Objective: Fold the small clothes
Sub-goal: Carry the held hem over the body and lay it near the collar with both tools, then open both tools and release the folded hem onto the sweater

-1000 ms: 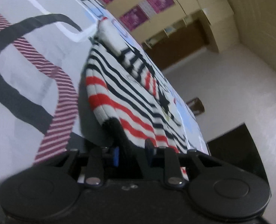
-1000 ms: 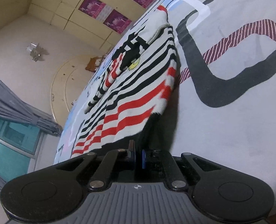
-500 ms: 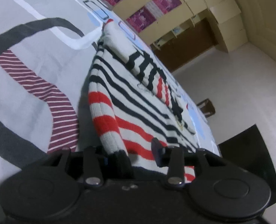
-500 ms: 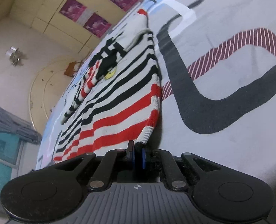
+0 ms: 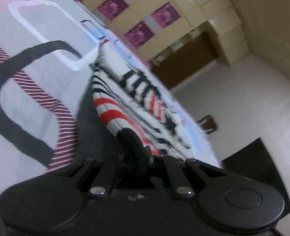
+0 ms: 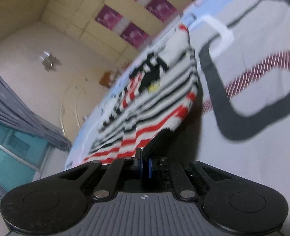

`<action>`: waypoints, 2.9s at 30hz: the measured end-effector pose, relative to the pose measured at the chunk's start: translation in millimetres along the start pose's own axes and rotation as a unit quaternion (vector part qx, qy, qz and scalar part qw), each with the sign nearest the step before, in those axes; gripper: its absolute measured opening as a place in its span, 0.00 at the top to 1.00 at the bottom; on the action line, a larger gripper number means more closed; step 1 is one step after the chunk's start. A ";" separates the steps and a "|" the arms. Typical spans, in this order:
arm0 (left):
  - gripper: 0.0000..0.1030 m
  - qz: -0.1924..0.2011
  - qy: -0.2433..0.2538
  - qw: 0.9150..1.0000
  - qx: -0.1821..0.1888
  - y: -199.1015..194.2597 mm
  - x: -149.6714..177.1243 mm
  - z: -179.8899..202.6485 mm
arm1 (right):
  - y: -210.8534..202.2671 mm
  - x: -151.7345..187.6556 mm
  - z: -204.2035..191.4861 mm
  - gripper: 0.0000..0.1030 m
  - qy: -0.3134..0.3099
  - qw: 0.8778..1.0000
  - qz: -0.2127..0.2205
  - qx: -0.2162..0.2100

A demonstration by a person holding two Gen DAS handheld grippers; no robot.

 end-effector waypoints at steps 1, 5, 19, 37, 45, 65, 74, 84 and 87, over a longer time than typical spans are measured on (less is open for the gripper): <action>0.94 -0.020 0.005 0.999 -0.027 7.6 6.3 -8.7 | 3.2 0.3 6.0 0.96 -0.002 1.000 -0.005 0.013; 0.94 -0.036 -0.029 0.997 -0.058 16.5 16.9 -23.0 | 22.2 10.1 24.3 0.96 -0.006 0.997 -0.055 0.058; 0.94 0.051 -0.022 0.997 0.057 104.4 -125.5 71.1 | 99.9 -162.7 -71.8 0.96 -0.039 0.996 0.080 -0.014; 0.66 -0.053 -0.055 0.997 0.002 310.5 -161.1 -19.4 | 305.9 -232.6 57.2 0.80 0.123 0.988 0.045 0.085; 0.46 -0.057 0.051 0.997 0.004 338.2 -180.8 -6.4 | 305.8 -251.1 42.3 0.29 -0.027 0.992 0.068 0.104; 0.91 -0.126 0.276 0.951 -0.065 362.4 -162.9 5.2 | 373.1 -172.5 16.5 0.92 -0.379 0.908 -0.060 0.166; 0.95 -0.068 0.267 0.957 -0.095 350.9 -165.7 -7.6 | 360.9 -196.4 25.4 0.94 -0.344 0.920 0.002 0.188; 0.45 -0.063 0.307 0.941 -0.128 350.7 -166.7 -0.4 | 360.5 -192.9 27.6 0.24 -0.338 0.919 0.009 0.201; 0.29 -0.050 0.327 0.935 -0.126 343.7 -166.9 11.5 | 348.4 -191.4 14.5 0.23 -0.359 0.911 0.030 0.199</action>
Point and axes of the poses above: each gripper's, at about its wrist camera, not at the fingertips, and y roughly the way its jaws point, z to its right, x to its underside, the point moved 7 cm from there along y, roughly the way its jaws point, and after that the axes turned 12 degrees about z, right-handed, at the moved point
